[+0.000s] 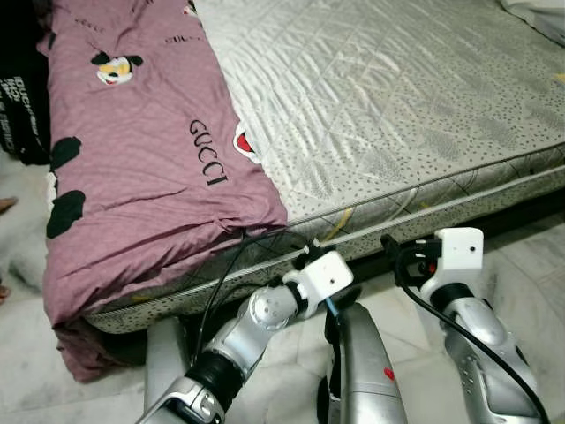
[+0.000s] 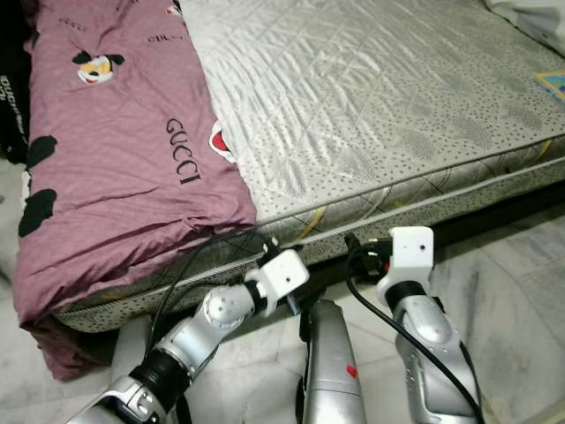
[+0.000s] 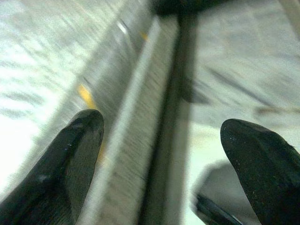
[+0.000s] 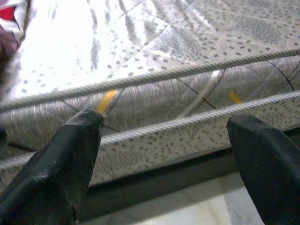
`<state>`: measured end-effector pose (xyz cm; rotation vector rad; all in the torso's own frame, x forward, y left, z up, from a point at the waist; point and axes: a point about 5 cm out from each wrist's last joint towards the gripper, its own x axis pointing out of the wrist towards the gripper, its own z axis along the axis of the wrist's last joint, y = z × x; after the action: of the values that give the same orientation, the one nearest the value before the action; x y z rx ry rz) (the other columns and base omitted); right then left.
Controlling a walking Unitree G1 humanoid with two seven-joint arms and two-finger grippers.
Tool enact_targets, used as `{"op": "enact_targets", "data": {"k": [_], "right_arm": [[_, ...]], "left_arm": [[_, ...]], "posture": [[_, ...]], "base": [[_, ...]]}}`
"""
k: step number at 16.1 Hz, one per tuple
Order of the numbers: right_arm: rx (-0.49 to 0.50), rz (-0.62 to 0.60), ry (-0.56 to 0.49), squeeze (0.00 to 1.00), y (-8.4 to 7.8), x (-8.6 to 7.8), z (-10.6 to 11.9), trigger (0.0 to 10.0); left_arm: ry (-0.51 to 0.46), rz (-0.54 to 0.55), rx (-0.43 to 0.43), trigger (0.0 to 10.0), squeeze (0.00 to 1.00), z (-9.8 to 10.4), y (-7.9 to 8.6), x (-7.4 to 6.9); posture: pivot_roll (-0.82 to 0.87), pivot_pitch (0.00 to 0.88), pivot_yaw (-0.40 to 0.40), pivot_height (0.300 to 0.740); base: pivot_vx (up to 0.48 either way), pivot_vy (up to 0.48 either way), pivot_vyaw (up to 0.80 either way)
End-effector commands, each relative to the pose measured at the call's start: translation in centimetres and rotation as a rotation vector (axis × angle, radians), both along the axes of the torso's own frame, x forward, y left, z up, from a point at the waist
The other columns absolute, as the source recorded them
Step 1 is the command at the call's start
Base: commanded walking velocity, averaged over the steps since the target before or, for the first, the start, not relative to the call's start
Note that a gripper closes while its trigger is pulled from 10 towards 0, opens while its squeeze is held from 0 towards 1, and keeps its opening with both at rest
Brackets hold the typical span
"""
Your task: Clean up the room
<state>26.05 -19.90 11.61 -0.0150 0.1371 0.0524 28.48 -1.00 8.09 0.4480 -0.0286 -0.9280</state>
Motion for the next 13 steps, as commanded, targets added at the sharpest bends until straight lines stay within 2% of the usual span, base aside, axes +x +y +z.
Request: {"op": "enact_targets", "data": {"k": [1, 2, 3, 4, 5, 6, 7, 9, 10, 12, 13], "right_arm": [[-0.007, 0.006, 0.008, 0.00, 0.3, 0.0, -0.4, 10.0], [-0.004, 0.005, 0.000, 0.00, 0.5, 0.3, -0.4, 10.0], [-0.004, 0.003, -0.004, 0.00, 0.6, 0.4, -0.4, 10.0], [0.000, 0.001, -0.010, 0.00, 0.7, 0.5, -0.4, 10.0], [0.001, -0.001, -0.016, 0.00, 0.7, 0.5, -0.3, 10.0], [0.003, -0.006, -0.018, 0.00, 0.6, 0.5, -0.4, 10.0], [0.001, -0.013, -0.014, 0.00, 0.5, 0.3, -0.4, 10.0], [0.001, -0.018, -0.011, 0.00, 0.5, 0.1, -0.5, 10.0], [-0.004, -0.022, -0.005, 0.00, 0.2, -0.3, -0.5, 10.0], [-0.011, -0.030, 0.003, 0.00, -0.2, -0.6, -0.6, 10.0], [-0.018, -0.031, 0.012, 0.00, -0.5, -0.9, -0.6, 10.0]], "left_arm": [[-0.072, 0.008, -0.027, 10.0, 0.00, 1.3, -0.1, 0.4], [-0.148, 0.071, -0.100, 10.0, 0.00, 3.4, 0.1, 1.6], [-0.167, 0.085, -0.116, 10.0, 0.00, 3.9, 0.3, 1.9], [-0.243, 0.162, -0.145, 10.0, 0.00, 5.5, 1.1, 3.0], [-0.267, 0.308, -0.212, 10.0, 0.00, 7.0, 2.8, 4.5], [-0.250, 0.422, -0.245, 10.0, 0.00, 7.3, 4.4, 5.6], [-0.180, 0.523, -0.228, 10.0, 0.00, 6.2, 6.7, 6.6], [-0.145, 0.610, -0.188, 10.0, 0.00, 5.1, 9.1, 7.4], [-0.065, 0.745, -0.161, 10.0, 0.00, 3.7, 12.1, 7.9], [0.074, 0.872, -0.064, 10.0, 0.00, 1.3, 14.6, 7.9], [0.249, 0.841, 0.023, 10.0, 0.00, -1.7, 15.1, 6.7]], "posture": [[-0.09, 0.076, -0.010, 0.498], [-0.09, 0.067, -0.007, 0.498], [-0.09, 0.066, -0.005, 0.498], [-0.09, 0.065, -0.002, 0.498], [-0.09, 0.066, 0.002, 0.498], [-0.09, 0.070, 0.003, 0.498], [-0.10, 0.077, 0.002, 0.498], [-0.12, 0.088, 0.002, 0.498], [-0.13, 0.094, 0.000, 0.498], [-0.14, 0.104, -0.004, 0.498], [-0.15, 0.116, -0.011, 0.498]], "base": [[0.000, 0.000, 0.00], [0.000, 0.000, 0.00], [0.000, 0.000, 0.00], [0.000, 0.000, 0.00], [0.000, 0.000, 0.00], [0.000, 0.000, 0.00], [0.000, 0.000, 0.00], [0.000, 0.000, 0.00], [0.000, 0.000, 0.00], [0.000, 0.000, 0.00], [0.000, 0.000, 0.00]]}}
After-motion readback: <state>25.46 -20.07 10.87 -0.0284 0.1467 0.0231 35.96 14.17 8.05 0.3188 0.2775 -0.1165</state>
